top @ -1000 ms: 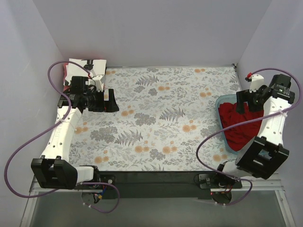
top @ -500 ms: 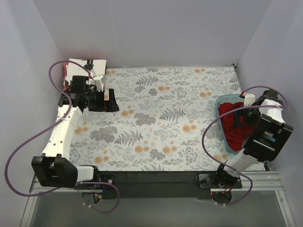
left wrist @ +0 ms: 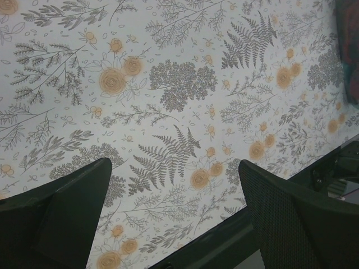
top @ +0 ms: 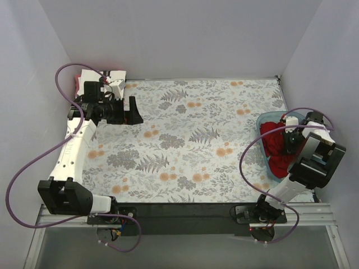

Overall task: Fold and stack the t-shirts
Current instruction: Grab the tshirt from the pile, then move the tshirt to the center of the board

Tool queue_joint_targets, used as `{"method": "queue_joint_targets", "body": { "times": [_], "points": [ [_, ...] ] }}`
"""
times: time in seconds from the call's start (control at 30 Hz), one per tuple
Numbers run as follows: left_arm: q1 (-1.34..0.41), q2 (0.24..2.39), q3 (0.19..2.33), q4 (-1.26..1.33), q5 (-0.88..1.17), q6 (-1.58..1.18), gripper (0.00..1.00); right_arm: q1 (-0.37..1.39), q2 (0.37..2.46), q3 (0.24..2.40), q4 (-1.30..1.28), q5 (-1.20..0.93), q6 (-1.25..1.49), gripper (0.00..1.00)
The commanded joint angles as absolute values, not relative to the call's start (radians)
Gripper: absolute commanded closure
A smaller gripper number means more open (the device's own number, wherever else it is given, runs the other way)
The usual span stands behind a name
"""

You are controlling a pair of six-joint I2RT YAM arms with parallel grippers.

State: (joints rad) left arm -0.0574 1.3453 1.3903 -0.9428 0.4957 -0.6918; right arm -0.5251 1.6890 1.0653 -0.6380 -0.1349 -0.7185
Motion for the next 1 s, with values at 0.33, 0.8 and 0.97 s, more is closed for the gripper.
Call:
{"method": "queue_joint_targets", "body": {
  "times": [0.33, 0.8, 0.97],
  "points": [
    [-0.061, 1.348, 1.454, -1.043, 0.466, -0.664, 0.03, -0.523, 1.385, 1.546, -1.0, -0.581, -0.712, 0.99],
    [-0.061, 1.287, 1.428, -1.028, 0.413, -0.696, 0.03, -0.013, 1.426, 2.121, -0.922, -0.873, -0.373, 0.99],
    [-0.06, 1.273, 1.417, -1.026, 0.399, -0.713, 0.03, 0.077, 1.456, 2.276, -0.67, -0.922, -0.153, 0.99]
  ]
}}
